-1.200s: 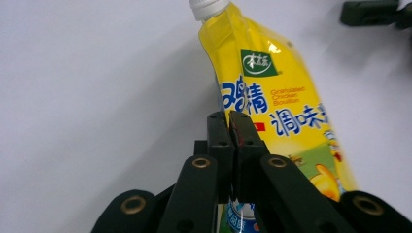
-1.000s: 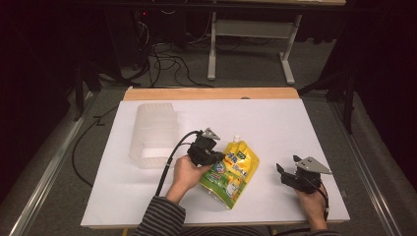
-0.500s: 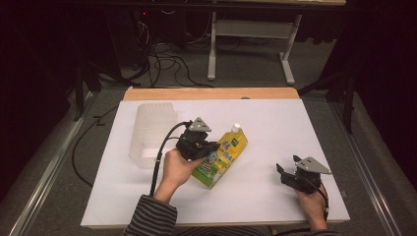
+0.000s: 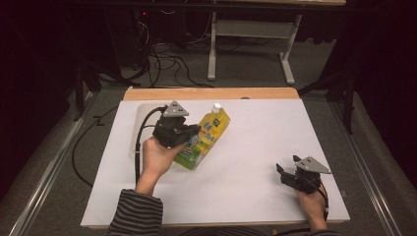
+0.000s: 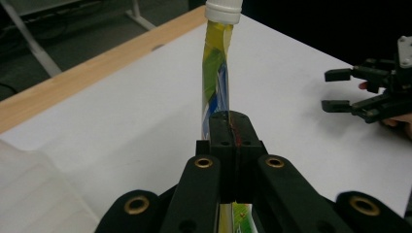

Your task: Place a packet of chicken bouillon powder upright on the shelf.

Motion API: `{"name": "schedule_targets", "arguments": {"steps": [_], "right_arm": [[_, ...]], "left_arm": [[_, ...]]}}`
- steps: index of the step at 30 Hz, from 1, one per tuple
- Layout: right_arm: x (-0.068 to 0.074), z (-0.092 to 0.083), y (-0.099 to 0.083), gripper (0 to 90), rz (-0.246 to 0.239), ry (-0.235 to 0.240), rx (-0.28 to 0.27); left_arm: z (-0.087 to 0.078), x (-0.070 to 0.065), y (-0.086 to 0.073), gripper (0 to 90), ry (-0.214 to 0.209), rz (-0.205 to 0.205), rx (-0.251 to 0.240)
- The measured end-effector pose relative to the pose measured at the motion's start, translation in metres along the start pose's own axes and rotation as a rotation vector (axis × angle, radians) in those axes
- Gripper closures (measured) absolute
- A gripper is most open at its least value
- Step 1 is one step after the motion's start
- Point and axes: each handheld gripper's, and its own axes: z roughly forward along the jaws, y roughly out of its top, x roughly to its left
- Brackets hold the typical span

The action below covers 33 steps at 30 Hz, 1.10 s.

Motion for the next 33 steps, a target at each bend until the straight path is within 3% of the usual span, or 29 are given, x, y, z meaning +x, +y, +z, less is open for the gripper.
{"name": "schedule_targets", "arguments": {"steps": [5, 12, 19, 21, 25, 33], "right_arm": [[0.0, 0.0, 0.0, 28.8, 0.002, 0.001, -0.002], [0.0, 0.0, 0.0, 28.8, 0.005, 0.0, -0.003], [0.0, 0.0, 0.0, 28.8, 0.001, 0.001, -0.001], [0.0, 0.0, 0.0, 28.8, 0.002, 0.0, -0.001], [-0.001, 0.0, 0.0, 28.8, -0.003, -0.001, 0.005], [0.0, 0.001, 0.0, 28.9, -0.008, 0.001, 0.006]], "left_arm": [[-0.012, 0.016, 0.0, 90.0, 0.059, -0.004, -0.006], [-0.019, 0.038, -0.002, 90.0, 0.091, -0.044, -0.033], [-0.027, 0.048, 0.0, 90.0, 0.158, -0.021, -0.029], [-0.025, 0.05, -0.002, 90.0, 0.202, 0.001, -0.01], [-0.019, 0.057, -0.005, 90.0, 0.235, 0.011, 0.026], [-0.008, 0.063, -0.01, 90.0, 0.241, 0.017, 0.038]]}}
